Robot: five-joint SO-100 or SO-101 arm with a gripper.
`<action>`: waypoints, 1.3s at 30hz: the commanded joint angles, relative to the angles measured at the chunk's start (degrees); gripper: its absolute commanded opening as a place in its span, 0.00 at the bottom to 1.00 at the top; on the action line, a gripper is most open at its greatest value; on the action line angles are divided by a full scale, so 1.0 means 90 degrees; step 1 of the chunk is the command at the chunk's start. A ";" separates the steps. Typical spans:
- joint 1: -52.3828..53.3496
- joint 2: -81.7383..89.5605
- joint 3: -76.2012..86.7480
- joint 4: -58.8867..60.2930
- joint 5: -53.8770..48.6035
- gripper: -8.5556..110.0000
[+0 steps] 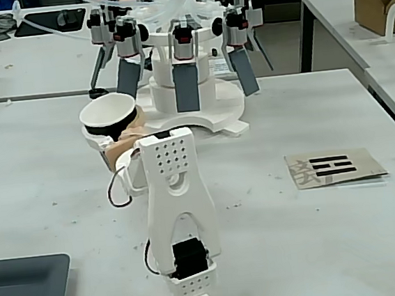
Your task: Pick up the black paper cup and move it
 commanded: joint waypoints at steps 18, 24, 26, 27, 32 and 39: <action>0.0615 0.2139 0.1777 -0.0312 -0.0400 0.15; 0.0664 0.2539 0.2217 -0.0322 -0.0459 0.15; 0.0693 0.2695 0.2383 -0.0322 -0.0469 0.15; 0.0713 0.2764 0.2461 -0.0322 -0.0469 0.15; 0.0908 0.3145 0.2881 -0.0322 -0.0479 0.15; 0.1230 0.3506 0.3262 -0.0322 -0.0469 0.15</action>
